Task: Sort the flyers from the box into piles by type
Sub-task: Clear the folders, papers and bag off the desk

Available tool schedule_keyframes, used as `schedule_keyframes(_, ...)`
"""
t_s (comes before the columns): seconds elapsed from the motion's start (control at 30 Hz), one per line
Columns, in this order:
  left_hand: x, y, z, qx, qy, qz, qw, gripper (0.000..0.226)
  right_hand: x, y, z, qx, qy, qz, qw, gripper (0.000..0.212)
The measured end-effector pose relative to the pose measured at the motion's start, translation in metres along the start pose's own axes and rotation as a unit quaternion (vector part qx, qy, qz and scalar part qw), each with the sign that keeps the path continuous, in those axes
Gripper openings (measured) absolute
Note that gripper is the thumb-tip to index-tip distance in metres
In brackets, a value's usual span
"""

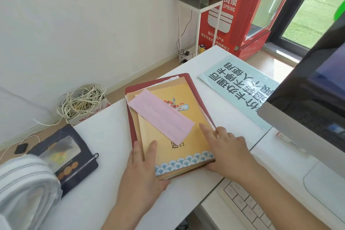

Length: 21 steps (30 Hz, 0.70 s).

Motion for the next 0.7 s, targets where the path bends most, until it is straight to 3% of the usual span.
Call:
schedule_keyframes(0.1, -0.002, -0.004, 0.008, -0.017, -0.007, -0.006, 1.0, 0.098, 0.003, -0.011, 0.001, -0.026, 0.041, -0.006, 0.999, 0.101)
schedule_keyframes(0.27, 0.0, -0.006, 0.011, -0.015, -0.007, 0.013, 1.0, 0.1, -0.002, 0.007, -0.006, -0.135, -0.014, -0.059, 0.989, 0.114)
schedule_keyframes(0.47, 0.001, -0.009, 0.015, 0.002, 0.028, 0.019, 0.999, 0.094, 0.002, -0.003, -0.005, -0.117, -0.004, -0.016, 0.993, 0.095)
schedule_keyframes(0.7, 0.008, -0.002, 0.013, -0.109, 0.03, -0.006, 0.994, 0.071, 0.004, 0.002, -0.007, -0.125, 0.005, 0.012, 0.992, 0.09)
Point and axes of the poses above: each hand's wrist, its own x-axis away from the middle knuckle, its own z-axis out of the back of the hand, y = z × x, the point moved 6 cm from there along -x, towards the middle knuckle, and after that the axes turned 6 degrees about x, right-handed, at the moved point
